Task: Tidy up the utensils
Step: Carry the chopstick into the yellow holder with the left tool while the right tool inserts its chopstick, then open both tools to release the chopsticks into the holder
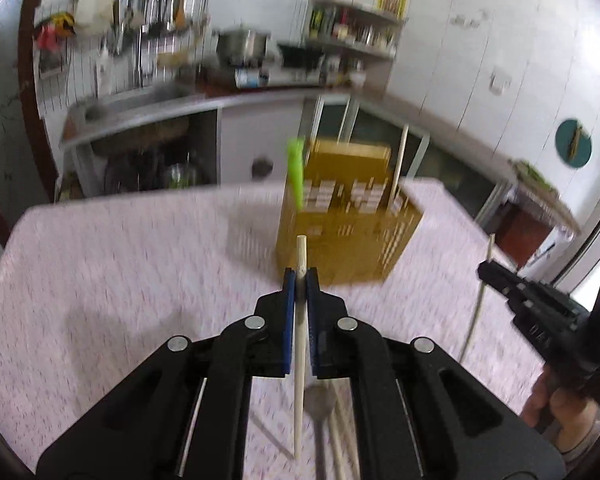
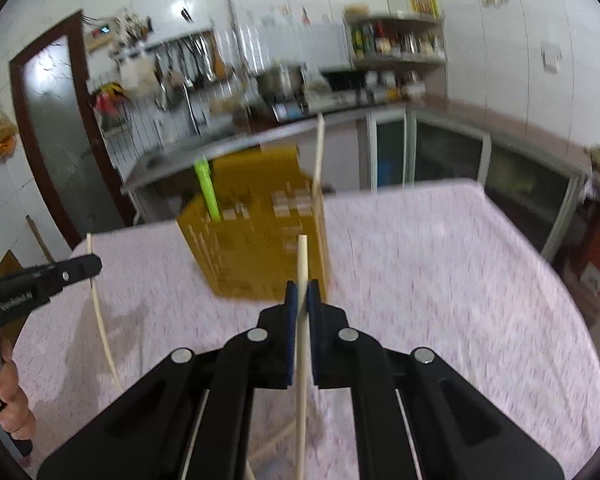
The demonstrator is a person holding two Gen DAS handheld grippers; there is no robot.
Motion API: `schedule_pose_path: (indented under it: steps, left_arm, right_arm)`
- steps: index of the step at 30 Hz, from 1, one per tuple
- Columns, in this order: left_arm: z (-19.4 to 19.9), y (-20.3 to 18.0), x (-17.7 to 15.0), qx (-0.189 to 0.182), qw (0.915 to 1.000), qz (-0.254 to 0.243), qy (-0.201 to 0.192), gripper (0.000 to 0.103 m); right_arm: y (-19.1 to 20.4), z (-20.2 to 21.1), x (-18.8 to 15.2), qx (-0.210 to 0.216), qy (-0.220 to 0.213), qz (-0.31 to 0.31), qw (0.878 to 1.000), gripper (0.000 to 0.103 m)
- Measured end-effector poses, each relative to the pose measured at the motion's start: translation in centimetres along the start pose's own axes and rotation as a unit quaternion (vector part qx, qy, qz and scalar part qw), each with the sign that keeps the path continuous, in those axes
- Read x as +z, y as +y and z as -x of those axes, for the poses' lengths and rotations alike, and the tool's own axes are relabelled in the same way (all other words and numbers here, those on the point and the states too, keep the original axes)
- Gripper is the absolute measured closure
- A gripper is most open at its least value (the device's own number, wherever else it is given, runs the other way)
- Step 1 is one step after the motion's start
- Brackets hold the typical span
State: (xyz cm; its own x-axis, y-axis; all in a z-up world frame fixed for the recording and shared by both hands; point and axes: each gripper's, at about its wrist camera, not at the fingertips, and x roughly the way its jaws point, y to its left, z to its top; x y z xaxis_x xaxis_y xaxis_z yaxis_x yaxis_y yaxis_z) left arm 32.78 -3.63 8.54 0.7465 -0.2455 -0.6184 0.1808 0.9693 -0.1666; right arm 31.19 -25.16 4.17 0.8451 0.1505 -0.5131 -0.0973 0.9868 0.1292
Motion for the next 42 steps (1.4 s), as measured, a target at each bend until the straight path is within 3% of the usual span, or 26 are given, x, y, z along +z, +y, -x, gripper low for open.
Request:
schedule_pose_path:
  steps: [8,13,19,23,29,36,38,39,40,41,42]
  left_arm:
    - [1.8,-1.9,5.7,-0.011,0.9962,-0.003,-0.086,0.099]
    - [2.8,-3.6,10.7,-0.001,0.9889,-0.018,-0.147,0.099]
    - [1.6,-4.6,15.7,0.008,0.9811,-0.015,-0.193,0.099]
    - [-2.4,-4.9,15.9,0.014,0.9820,-0.021,-0.187,0.099]
    - [-9.9,-2.7,12.2,0.015,0.9931,-0.012,-0.115,0.099]
    - [-11.2,-0.5,9.4,0.000,0.9979,0.004,-0.064,0.097]
    - [-10.4,-0.3,8.9,0.000,0.9984,0.006,-0.056,0.086]
    - [-9.5,0.0,8.5,-0.002,0.9988,0.011,-0.048,0.072]
    - [-9.0,0.1,8.2,-0.002,0.9990,0.014,-0.043,0.054]
    - [-8.1,0.4,7.6,-0.001,0.9992,0.018,-0.035,0.045]
    - [-7.3,0.6,7.1,0.004,0.9993,0.020,-0.031,0.032]
  right_arm:
    - [0.7,-0.1,5.6,0.008,-0.089,0.003,0.996,0.097]
    - [0.6,0.2,10.7,0.009,-0.139,0.002,0.990,0.097]
    - [0.3,-0.6,15.4,0.004,-0.190,-0.001,0.982,0.097]
    - [0.0,-3.4,15.6,0.010,-0.190,0.000,0.982,0.097]
    - [-0.6,-8.6,11.4,0.020,-0.128,0.013,0.992,0.097]
    - [-2.9,-11.0,8.2,0.035,-0.043,-0.034,0.998,0.093]
    - [-3.1,-10.3,7.9,0.030,-0.032,-0.037,0.998,0.093]
    - [-3.3,-9.9,7.5,0.025,-0.025,-0.039,0.999,0.091]
    - [-3.6,-9.2,7.1,0.023,-0.014,-0.047,0.999,0.074]
    - [-3.8,-8.7,6.7,0.021,-0.008,-0.053,0.998,0.051]
    - [-3.9,-8.2,6.2,0.017,-0.004,-0.057,0.998,0.048]
